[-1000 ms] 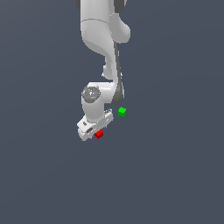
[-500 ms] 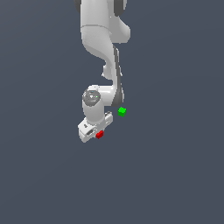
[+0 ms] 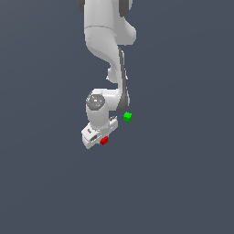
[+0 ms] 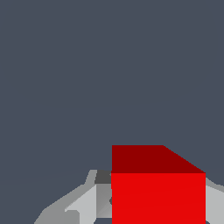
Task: Stack the red cube on top of the green cube.
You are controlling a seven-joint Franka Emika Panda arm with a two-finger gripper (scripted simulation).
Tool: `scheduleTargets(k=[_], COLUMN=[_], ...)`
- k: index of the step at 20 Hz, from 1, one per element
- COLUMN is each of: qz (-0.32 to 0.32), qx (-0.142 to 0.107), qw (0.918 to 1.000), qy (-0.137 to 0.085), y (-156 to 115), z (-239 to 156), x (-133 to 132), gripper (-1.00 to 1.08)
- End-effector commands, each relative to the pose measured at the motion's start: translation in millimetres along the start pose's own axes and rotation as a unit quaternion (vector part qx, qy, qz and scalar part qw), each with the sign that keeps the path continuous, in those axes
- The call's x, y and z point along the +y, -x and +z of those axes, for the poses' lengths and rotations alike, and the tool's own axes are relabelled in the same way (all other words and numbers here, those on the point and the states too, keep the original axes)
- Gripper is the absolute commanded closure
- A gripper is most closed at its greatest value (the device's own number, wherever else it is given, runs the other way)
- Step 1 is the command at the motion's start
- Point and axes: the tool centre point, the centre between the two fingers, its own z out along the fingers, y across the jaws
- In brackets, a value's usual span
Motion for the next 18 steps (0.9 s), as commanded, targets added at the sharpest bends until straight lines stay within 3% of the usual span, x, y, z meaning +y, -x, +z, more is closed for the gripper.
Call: scheduleTargets(k=[1,18], qz=[0.000,0.000], qx=[0.000,0.000], qw=[1.0000,1.0000], qy=[0.000,0.001], y=[-0.2,0.2], z=[-3.9,-93.6], x=[0.1,-0.8], gripper=[1.08,1.08])
